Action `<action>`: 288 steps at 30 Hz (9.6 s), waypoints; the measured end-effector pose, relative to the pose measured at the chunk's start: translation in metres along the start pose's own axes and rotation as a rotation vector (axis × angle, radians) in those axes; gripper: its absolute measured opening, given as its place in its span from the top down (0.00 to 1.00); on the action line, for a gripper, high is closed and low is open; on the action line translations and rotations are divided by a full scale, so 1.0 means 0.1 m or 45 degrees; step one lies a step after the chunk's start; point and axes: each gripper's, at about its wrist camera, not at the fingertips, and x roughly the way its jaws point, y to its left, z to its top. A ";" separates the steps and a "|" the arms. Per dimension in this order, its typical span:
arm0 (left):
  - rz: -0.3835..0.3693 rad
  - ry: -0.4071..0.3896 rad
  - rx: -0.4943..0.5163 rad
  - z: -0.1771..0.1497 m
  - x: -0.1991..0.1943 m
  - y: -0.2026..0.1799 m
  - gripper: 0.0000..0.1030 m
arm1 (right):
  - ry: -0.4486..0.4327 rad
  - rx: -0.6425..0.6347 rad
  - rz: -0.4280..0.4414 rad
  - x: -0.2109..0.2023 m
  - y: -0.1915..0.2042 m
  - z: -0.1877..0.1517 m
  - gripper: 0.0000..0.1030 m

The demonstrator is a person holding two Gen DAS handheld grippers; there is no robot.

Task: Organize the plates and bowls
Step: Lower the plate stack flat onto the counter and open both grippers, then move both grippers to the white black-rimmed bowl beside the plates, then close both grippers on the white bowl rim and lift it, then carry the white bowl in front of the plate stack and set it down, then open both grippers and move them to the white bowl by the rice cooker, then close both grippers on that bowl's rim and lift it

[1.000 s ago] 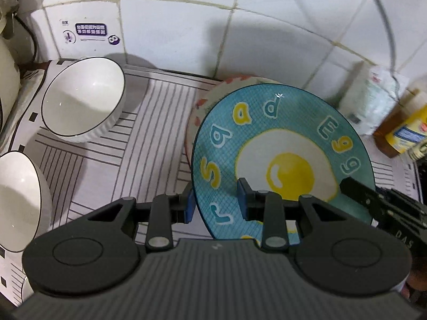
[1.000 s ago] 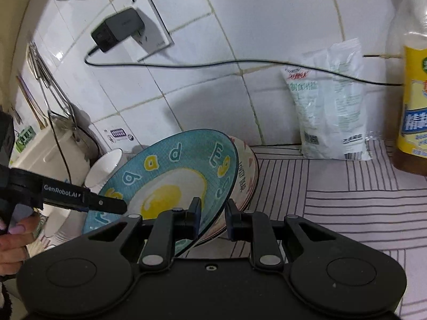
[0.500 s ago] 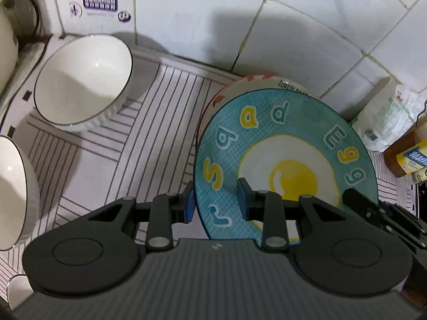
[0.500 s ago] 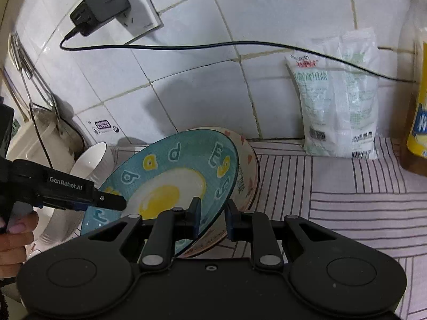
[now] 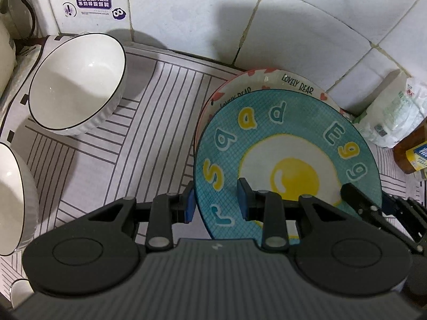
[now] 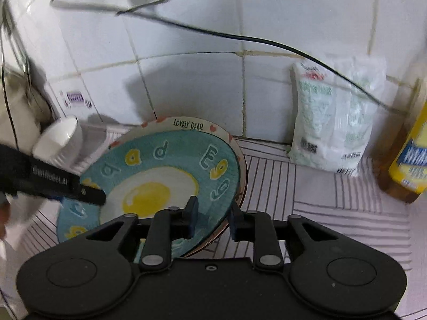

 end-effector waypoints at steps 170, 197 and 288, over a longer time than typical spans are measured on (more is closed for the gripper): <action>-0.032 -0.078 0.382 -1.69 -0.80 -0.02 0.81 | -0.272 -0.406 0.392 -0.99 0.95 -1.42 0.08; -0.020 -0.066 0.336 -1.68 -0.81 -0.01 0.70 | -0.153 -0.308 0.120 -0.89 0.87 -1.68 0.06; 0.231 -0.187 -0.063 -1.00 -0.85 2.20 0.84 | 0.278 0.145 0.465 0.47 2.48 -0.25 0.85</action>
